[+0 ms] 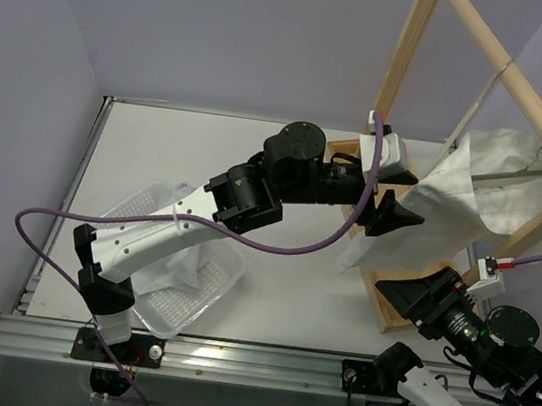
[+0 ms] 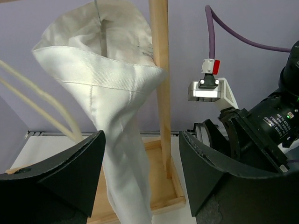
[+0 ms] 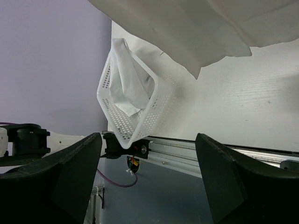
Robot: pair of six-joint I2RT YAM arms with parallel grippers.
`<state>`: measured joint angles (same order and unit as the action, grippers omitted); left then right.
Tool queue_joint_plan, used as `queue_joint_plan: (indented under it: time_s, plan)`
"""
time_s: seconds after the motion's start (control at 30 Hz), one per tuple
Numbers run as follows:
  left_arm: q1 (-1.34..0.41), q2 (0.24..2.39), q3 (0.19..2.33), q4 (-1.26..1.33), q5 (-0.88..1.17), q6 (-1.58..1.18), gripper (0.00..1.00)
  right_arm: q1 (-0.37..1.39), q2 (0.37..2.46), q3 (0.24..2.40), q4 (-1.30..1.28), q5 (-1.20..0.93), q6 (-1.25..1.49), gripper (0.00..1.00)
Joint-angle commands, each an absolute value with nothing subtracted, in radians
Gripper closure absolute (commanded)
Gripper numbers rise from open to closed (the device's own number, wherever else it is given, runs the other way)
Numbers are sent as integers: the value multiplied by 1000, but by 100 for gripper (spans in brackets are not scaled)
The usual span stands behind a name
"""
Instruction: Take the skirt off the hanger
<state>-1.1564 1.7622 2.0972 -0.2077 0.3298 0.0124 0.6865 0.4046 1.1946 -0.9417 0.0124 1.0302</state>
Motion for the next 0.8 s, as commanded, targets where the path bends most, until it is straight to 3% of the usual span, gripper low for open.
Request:
queue_joint_plan:
  time_s: [0.0, 0.33, 0.77]
  plan:
    - [-1172, 1822, 2187, -241, 351, 54, 27, 677, 416, 1227, -948, 34, 1034, 23]
    - [-1209, 2045, 2522, -390, 319, 72, 27, 663, 425, 1252, -972, 29, 1022, 23]
    - [-1220, 2056, 2479, -312, 209, 97, 27, 663, 399, 1272, -1015, 38, 1023, 23]
